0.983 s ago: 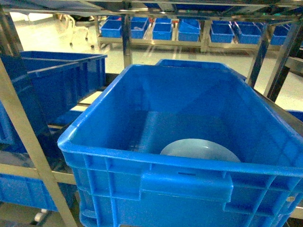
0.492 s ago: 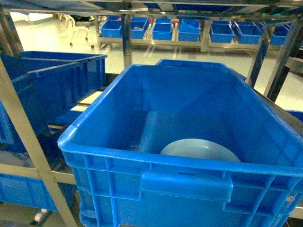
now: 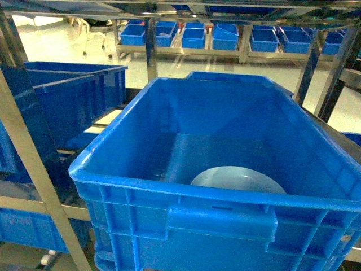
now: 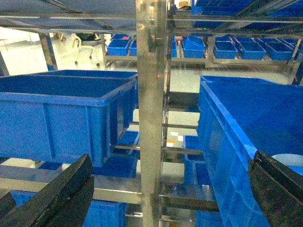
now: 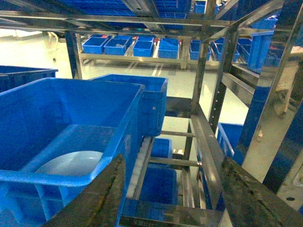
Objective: Place blue tray on left shelf second layer neatly
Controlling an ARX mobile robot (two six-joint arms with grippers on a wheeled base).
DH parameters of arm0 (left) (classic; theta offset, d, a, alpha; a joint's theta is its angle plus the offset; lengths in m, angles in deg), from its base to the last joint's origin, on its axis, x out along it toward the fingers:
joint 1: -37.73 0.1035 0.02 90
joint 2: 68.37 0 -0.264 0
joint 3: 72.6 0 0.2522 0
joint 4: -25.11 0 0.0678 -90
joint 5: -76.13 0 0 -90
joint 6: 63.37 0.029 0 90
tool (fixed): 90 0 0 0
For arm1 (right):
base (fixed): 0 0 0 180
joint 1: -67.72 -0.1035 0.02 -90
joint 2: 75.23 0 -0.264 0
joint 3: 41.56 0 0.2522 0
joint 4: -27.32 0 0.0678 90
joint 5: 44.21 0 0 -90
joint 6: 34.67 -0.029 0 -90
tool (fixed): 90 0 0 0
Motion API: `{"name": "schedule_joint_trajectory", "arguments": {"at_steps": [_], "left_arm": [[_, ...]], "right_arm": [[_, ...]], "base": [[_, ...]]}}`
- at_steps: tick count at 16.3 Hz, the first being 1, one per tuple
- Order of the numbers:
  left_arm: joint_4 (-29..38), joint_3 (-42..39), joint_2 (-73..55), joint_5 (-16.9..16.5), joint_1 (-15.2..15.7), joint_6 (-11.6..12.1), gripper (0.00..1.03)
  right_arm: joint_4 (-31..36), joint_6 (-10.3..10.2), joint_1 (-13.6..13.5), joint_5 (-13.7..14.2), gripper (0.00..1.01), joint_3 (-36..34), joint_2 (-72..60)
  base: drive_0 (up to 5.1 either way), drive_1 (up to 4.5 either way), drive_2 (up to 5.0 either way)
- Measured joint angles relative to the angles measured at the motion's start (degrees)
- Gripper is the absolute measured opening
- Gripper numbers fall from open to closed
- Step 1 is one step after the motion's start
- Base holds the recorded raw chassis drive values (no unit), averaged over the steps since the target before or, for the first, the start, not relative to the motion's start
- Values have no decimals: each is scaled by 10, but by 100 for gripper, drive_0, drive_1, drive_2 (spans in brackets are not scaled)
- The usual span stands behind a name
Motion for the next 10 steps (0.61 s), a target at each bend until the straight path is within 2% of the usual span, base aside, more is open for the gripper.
{"name": "schedule_joint_trajectory", "arguments": {"at_steps": [2,6,8,10], "left_arm": [[0,0,0,0,0,0,98],[0,0,0,0,0,0,98],[0,0,0,0,0,0,98],[0,0,0,0,0,0,98]], "right_arm": [[0,0,0,0,77,0,0],[0,0,0,0,100,0,0],[0,0,0,0,97,0,0],[0,0,0,0,98,0,0]], "base": [[0,0,0],[0,0,0],[0,0,0],[0,0,0]]}}
